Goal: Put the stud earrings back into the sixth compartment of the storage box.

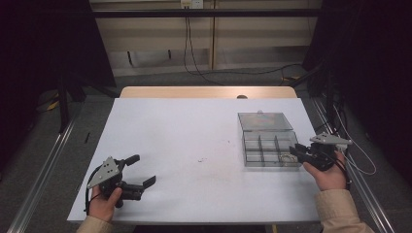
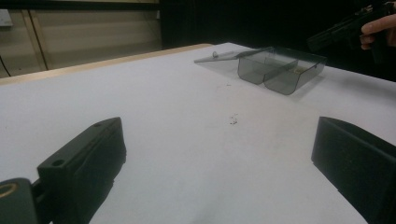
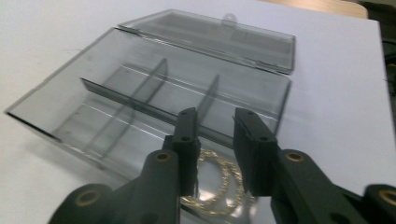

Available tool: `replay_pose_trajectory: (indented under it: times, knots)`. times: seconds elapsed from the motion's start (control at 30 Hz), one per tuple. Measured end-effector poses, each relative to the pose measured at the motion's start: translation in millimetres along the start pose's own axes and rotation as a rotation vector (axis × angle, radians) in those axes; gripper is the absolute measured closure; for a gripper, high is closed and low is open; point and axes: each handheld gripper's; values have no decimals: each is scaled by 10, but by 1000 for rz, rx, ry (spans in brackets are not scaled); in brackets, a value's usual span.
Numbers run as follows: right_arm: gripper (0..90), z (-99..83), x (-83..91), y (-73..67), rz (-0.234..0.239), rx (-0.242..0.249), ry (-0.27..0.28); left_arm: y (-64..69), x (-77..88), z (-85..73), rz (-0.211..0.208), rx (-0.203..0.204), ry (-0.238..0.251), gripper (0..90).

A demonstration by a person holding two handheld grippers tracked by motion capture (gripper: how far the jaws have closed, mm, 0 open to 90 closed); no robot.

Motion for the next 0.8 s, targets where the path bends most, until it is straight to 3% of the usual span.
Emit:
replay_pose_trajectory:
  times: [0.3, 0.5, 0.8]
  knots:
    - [492, 92, 6, -226, 98, 7, 51, 0, 12, -2, 0, 10, 5, 27]
    - [354, 107, 15, -338, 146, 17, 44, 1, 12, -1, -4, 10, 6, 27]
    - [266, 69, 24, -458, 178, 41, 42, 8, 3, -1, -8, 7, 4, 27]
Point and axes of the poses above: each handheld gripper's, and its own axes: x roughly backward along the jaws, z roughly out of its top, y roughly to its right, and after that the axes turned 9 degrees about -y, right-handed
